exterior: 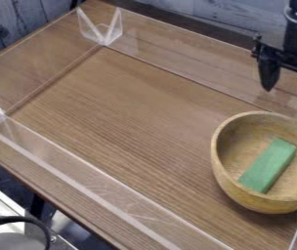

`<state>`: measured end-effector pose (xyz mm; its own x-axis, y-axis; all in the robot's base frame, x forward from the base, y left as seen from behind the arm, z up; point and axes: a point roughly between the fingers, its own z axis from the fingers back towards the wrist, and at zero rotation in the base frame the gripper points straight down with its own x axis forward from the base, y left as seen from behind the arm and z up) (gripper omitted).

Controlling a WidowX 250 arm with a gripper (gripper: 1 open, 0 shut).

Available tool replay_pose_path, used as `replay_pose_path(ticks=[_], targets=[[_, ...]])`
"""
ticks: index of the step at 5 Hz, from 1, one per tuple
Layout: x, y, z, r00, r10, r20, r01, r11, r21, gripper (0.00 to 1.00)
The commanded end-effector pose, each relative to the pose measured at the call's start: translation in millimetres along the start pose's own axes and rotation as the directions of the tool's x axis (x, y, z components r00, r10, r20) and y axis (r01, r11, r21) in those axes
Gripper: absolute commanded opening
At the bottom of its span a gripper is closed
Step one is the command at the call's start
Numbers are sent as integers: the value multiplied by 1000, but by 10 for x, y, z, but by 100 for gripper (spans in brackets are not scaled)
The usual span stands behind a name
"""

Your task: Put the green block in the brown bowl

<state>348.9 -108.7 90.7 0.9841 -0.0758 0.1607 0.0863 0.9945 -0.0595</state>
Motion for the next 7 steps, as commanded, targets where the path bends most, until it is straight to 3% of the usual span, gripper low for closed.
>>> replay_pose_path(ticks=[1, 7], targets=[[183, -74, 147, 997, -6, 78, 6, 1000, -9, 0], [142, -90, -102, 999, -18, 36, 18, 1000, -14, 0]])
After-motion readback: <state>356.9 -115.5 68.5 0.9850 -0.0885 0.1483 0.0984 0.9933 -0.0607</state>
